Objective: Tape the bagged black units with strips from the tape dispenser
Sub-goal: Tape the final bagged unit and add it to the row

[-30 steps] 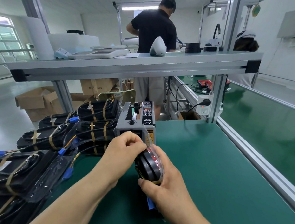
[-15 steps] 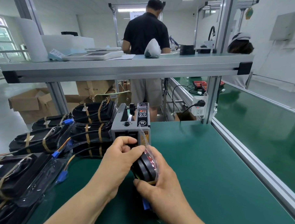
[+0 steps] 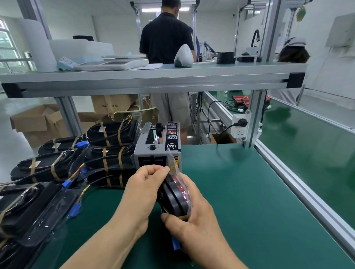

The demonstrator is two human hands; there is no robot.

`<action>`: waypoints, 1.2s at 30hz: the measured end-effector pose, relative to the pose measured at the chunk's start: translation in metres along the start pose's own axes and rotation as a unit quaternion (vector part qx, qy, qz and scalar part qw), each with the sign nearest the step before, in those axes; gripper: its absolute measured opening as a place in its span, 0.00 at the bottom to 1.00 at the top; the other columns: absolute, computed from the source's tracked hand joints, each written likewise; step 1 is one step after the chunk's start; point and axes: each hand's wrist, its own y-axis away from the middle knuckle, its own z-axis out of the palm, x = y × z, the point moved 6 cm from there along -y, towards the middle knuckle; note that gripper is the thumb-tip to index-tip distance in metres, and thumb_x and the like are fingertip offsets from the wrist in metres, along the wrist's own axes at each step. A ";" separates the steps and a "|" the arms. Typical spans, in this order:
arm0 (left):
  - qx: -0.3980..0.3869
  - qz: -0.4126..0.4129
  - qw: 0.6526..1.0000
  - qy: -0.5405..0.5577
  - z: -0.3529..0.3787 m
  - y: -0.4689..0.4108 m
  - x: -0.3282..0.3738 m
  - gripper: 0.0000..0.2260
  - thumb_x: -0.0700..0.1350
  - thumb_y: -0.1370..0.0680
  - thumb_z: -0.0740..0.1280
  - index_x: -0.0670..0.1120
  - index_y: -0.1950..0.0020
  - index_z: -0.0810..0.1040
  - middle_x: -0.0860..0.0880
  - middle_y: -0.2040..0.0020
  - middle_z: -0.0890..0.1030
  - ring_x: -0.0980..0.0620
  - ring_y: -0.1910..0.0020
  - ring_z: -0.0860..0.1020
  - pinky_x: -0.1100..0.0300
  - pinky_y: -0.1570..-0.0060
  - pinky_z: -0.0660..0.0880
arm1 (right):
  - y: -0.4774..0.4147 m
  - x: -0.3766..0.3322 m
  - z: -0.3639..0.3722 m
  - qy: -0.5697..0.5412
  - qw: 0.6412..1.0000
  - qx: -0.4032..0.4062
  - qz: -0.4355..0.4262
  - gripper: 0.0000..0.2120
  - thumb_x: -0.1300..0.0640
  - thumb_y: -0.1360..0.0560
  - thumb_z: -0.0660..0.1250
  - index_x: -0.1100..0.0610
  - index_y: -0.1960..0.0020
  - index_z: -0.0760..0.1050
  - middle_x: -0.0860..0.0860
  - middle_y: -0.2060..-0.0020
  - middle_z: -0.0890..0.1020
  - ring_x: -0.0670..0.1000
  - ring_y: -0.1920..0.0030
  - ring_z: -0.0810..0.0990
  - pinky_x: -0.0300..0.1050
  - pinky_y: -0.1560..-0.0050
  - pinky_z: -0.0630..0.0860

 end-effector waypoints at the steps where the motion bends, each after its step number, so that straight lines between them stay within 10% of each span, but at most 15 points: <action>1: -0.001 0.002 1.000 0.006 0.001 0.001 0.000 0.04 0.48 0.24 0.70 0.49 0.52 0.82 0.50 0.59 0.85 0.57 0.63 0.81 0.59 0.60 0.74 | 0.000 0.000 -0.001 -0.003 1.000 0.002 0.001 0.41 0.50 0.37 0.71 0.41 0.25 0.63 0.41 0.36 0.78 0.40 0.39 0.78 0.46 0.34 0.74; 11: -0.032 0.020 0.999 -0.002 0.005 0.016 -0.002 0.10 0.47 0.22 0.68 0.52 0.41 0.77 0.47 0.52 0.83 0.58 0.58 0.83 0.66 0.59 0.75 | -0.002 0.004 -0.004 -0.026 1.000 0.011 0.001 0.40 0.52 0.36 0.71 0.40 0.26 0.64 0.40 0.38 0.80 0.38 0.39 0.79 0.46 0.34 0.74; 16: -0.046 -0.034 0.998 0.021 0.001 0.012 0.002 0.17 0.52 0.21 0.65 0.40 0.42 0.78 0.45 0.61 0.74 0.47 0.60 0.70 0.54 0.54 0.70 | -0.003 0.006 -0.003 -0.020 1.000 0.011 -0.005 0.36 0.54 0.36 0.71 0.33 0.31 0.66 0.37 0.42 0.81 0.38 0.42 0.80 0.38 0.38 0.75; 36: -0.128 0.007 0.992 -0.019 -0.010 0.025 0.013 0.32 0.43 0.40 0.77 0.52 0.36 0.76 0.39 0.47 0.82 0.50 0.49 0.82 0.55 0.43 0.78 | 0.008 -0.003 0.007 0.033 0.994 0.033 -0.101 0.43 0.50 0.36 0.71 0.44 0.22 0.60 0.41 0.28 0.72 0.42 0.29 0.71 0.49 0.29 0.70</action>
